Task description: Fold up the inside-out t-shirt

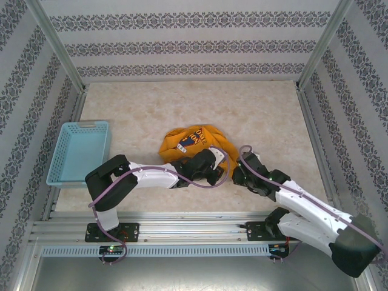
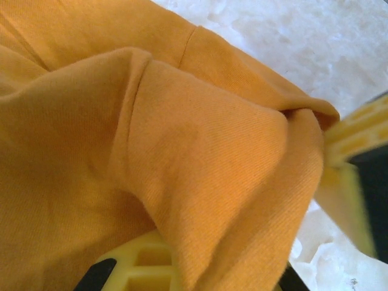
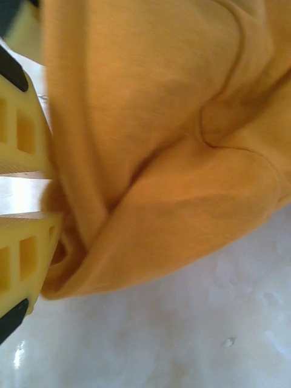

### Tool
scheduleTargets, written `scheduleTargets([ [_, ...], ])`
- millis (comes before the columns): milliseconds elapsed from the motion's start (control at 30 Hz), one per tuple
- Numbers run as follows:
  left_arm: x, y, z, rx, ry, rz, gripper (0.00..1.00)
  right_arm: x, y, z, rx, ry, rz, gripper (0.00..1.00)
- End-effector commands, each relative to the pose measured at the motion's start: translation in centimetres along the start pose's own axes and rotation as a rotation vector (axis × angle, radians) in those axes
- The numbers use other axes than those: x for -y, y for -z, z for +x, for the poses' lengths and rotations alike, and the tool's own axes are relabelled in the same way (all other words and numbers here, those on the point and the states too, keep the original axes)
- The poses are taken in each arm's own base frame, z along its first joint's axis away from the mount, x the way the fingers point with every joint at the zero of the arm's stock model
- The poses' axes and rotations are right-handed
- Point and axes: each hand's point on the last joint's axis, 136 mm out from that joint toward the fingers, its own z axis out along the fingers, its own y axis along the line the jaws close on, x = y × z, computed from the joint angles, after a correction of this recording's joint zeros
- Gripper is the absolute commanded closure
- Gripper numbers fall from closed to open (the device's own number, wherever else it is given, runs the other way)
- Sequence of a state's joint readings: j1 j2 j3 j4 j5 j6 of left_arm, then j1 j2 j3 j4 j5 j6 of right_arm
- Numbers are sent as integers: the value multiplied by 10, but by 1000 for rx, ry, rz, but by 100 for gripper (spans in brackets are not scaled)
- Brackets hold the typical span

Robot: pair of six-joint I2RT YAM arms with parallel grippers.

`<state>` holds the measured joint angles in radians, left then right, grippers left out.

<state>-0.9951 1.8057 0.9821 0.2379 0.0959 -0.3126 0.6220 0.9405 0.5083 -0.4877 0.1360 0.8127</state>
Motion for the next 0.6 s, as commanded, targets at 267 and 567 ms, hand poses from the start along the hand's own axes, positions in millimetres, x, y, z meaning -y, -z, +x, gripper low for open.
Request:
scheduleTargets([
  [267,2,-1,17,-39,-26,8,100,-20,-24,-62,90,-3,-8,72],
  [567,-4,-2,25,-51,-39,-12,100,-16,-55,-56,23,26,40,66],
])
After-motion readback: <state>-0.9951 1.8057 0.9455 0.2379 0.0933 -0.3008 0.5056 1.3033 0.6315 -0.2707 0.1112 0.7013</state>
